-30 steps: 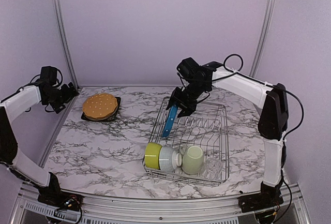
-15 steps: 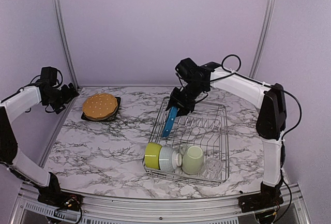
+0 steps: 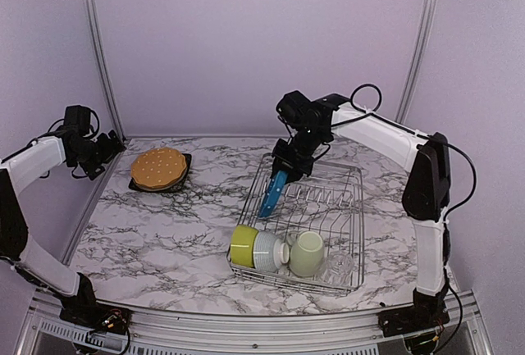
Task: Unload the mixed dishes from the dish rack
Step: Grab the plate from the dish rack.
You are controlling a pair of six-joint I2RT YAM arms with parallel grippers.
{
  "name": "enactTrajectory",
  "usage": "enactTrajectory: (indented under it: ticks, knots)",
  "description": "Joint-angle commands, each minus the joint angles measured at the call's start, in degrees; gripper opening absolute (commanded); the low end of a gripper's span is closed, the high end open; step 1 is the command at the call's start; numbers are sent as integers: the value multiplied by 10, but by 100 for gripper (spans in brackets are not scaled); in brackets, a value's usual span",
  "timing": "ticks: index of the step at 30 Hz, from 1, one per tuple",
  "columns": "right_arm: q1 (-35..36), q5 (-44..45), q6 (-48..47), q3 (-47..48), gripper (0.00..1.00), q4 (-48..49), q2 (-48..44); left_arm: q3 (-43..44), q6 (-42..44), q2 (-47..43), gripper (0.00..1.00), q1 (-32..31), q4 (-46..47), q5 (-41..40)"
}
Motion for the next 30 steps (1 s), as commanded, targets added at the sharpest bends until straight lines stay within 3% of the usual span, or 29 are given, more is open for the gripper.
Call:
enactTrajectory:
  ticks: [1, 4, 30]
  knots:
    - [3, -10, 10, 56, 23, 0, -7, -3, -4, 3, 99, 2, 15, 3]
    - [3, -7, 7, 70, 19, -6, -6, -4, -8, 4, 99, 2, 19, 5]
    - [3, 0, -11, 166, 12, -35, -1, 3, -16, 24, 99, 2, 28, 12]
